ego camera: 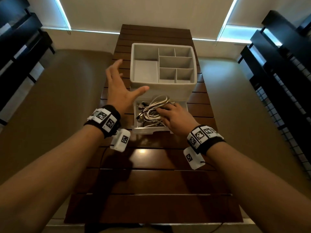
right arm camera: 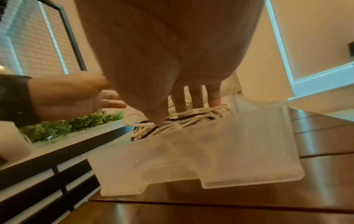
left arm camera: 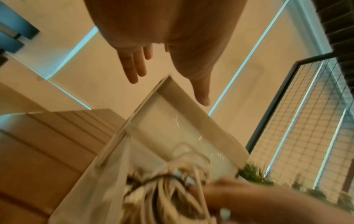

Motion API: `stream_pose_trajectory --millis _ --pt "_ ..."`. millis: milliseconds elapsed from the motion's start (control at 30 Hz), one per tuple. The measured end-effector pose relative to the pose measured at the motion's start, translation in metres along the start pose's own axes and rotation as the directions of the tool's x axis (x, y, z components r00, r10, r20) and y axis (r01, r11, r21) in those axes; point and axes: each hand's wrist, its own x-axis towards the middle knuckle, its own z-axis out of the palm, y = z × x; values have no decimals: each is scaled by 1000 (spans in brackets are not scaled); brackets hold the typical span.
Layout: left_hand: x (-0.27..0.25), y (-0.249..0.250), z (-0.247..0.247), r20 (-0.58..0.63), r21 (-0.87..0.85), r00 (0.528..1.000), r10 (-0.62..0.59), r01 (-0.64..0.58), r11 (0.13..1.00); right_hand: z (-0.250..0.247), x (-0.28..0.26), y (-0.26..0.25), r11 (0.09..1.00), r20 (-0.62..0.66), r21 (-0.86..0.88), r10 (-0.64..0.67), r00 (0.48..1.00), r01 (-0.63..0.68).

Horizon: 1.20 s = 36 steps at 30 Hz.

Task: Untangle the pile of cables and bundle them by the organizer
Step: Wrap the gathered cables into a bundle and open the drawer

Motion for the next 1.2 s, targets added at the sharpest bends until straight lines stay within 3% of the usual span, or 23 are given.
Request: stream_pose_trajectory --millis 67,133,233,300,400,533,800,900,967,1067,1133,1200 --pt "15 5 -6 112 -71 994 -12 20 997 -1 1 -1 999 39 34 13 999 -15" --pt "30 6 -5 218 -137 966 -140 173 975 -9 0 -2 994 48 101 46 998 -50" --pt "43 3 4 265 -149 942 -205 250 957 -22 -3 -4 983 -109 158 111 988 -93" --pt "46 2 12 247 -127 949 -198 234 964 -27 -2 -10 994 -206 112 38 978 -15" --pt "50 2 20 201 -37 960 -196 208 978 -15 5 -15 988 -71 -6 -156 985 156" --pt "56 -3 20 159 87 977 -141 129 988 -1 17 -9 983 88 -127 -123 988 134" --pt "57 -5 20 121 154 988 -94 75 985 0 45 -19 942 81 -329 -47 996 71" --pt "59 -2 19 129 201 985 -115 88 976 0 46 -23 963 120 -269 -4 993 37" --pt "59 2 20 127 240 983 -130 97 966 -5 42 -18 994 169 -101 -23 985 41" --pt "59 9 21 141 308 977 -162 112 945 -15 26 -7 993 20 99 -66 998 64" --pt "59 11 22 154 340 974 -167 106 935 -17 14 -4 994 -132 32 -100 986 105" --pt "59 11 21 155 357 974 -168 103 929 -15 7 -4 985 -155 -35 -172 973 169"
